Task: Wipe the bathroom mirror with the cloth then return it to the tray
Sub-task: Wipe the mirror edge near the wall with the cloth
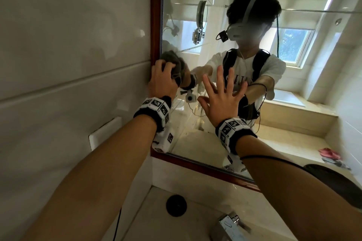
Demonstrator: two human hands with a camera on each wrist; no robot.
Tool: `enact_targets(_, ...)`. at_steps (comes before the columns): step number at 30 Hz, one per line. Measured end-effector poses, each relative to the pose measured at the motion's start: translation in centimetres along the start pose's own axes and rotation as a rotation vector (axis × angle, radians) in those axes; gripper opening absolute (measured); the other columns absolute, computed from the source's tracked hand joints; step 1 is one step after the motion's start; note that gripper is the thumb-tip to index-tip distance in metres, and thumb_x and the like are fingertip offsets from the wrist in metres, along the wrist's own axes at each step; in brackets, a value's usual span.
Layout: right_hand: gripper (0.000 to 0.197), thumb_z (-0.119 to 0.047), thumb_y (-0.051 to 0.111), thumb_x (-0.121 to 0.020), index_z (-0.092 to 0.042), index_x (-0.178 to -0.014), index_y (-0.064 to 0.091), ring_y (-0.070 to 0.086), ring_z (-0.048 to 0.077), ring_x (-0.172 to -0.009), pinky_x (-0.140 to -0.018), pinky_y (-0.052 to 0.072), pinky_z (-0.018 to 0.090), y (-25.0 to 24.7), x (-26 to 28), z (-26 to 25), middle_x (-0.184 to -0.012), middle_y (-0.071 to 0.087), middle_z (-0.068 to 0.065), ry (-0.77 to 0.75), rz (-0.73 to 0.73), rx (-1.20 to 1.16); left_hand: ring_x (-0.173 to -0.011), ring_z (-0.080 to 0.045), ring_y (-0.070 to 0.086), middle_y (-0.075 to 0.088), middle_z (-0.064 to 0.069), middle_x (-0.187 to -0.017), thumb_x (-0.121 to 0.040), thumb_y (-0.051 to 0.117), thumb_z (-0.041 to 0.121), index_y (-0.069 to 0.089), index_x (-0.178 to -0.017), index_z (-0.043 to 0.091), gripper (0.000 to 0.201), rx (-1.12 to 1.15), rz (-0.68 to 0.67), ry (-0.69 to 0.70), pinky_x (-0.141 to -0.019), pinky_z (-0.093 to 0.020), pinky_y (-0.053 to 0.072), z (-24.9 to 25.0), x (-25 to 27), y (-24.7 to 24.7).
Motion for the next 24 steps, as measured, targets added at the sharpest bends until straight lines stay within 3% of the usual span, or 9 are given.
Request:
enact_targets(5, 0.070, -0.064, 0.036, -0.095, -0.035, -0.155, 0.013, 0.003, 0.041, -0.148, -0.108, 0.006, 0.073, 0.1, 0.2, -0.1, -0.163, 0.005, 0.012, -0.003, 0.023, -0.014, -0.108, -0.030, 0.046, 0.050, -0.013, -0.119, -0.083, 0.062, 0.004, 0.063, -0.104, 0.008, 0.022, -0.031, -0.073, -0.041, -0.075, -0.034, 0.041, -3.5, 5.1, 2.5)
enact_targets(9, 0.072, -0.063, 0.037, -0.093, -0.033, -0.155, 0.014, 0.004, 0.041, -0.148, -0.109, 0.004, 0.073, 0.7, 1.2, -0.6, -0.163, 0.005, 0.012, 0.022, 0.030, -0.042, -0.100, -0.034, 0.048, 0.052, -0.017, -0.106, -0.078, 0.065, 0.000, 0.064, -0.092, 0.005, 0.016, -0.027, -0.094, -0.040, -0.064, -0.038, 0.047, -4.7, 8.1, 4.6)
enact_targets(13, 0.074, -0.066, 0.038, -0.092, -0.033, -0.155, 0.015, 0.007, 0.041, -0.148, -0.109, 0.005, 0.073, 1.3, 2.1, -0.8, -0.163, 0.007, 0.012, 0.031, 0.036, -0.030, -0.094, -0.038, 0.051, 0.053, -0.019, -0.098, -0.076, 0.065, 0.000, 0.064, -0.086, 0.005, 0.011, -0.007, -0.101, -0.019, -0.056, -0.034, 0.040, -5.2, 10.4, 5.9)
enact_targets(16, 0.074, -0.066, 0.037, -0.093, -0.033, -0.155, 0.014, 0.007, 0.042, -0.148, -0.108, 0.006, 0.073, 1.3, 2.1, -0.9, -0.163, 0.008, 0.013, 0.029, 0.026, -0.029, -0.097, -0.038, 0.050, 0.054, -0.019, -0.102, -0.080, 0.062, 0.002, 0.065, -0.091, 0.005, 0.012, 0.011, -0.108, -0.052, -0.059, -0.036, 0.044, -5.1, 10.7, 5.8)
enact_targets(20, 0.075, -0.066, 0.037, -0.092, -0.034, -0.155, 0.012, 0.003, 0.041, -0.148, -0.108, 0.003, 0.072, 1.7, 2.3, -0.7, -0.163, 0.004, 0.012, 0.010, -0.017, -0.022, -0.110, -0.034, 0.049, 0.053, -0.017, -0.119, -0.084, 0.060, 0.006, 0.065, -0.111, 0.009, 0.028, 0.037, -0.111, -0.037, -0.072, -0.043, 0.049, -3.2, 9.0, 4.7)
enact_targets(24, 0.076, -0.064, 0.041, -0.091, -0.034, -0.155, 0.012, 0.000, 0.036, -0.149, -0.109, 0.005, 0.072, 2.0, 3.5, -0.3, -0.164, 0.003, 0.010, -0.036, -0.047, -0.012, -0.115, -0.029, 0.050, 0.052, -0.010, -0.128, -0.087, 0.058, 0.011, 0.062, -0.121, 0.014, 0.035, 0.058, -0.042, 0.025, -0.077, -0.037, 0.047, 0.1, 5.5, 3.0)
Point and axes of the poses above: each hand's wrist, its own x-axis away from the middle knuckle, its own y-axis out of the palm, z = x × y, the point moved 10 cm from there along -x, towards the middle knuckle
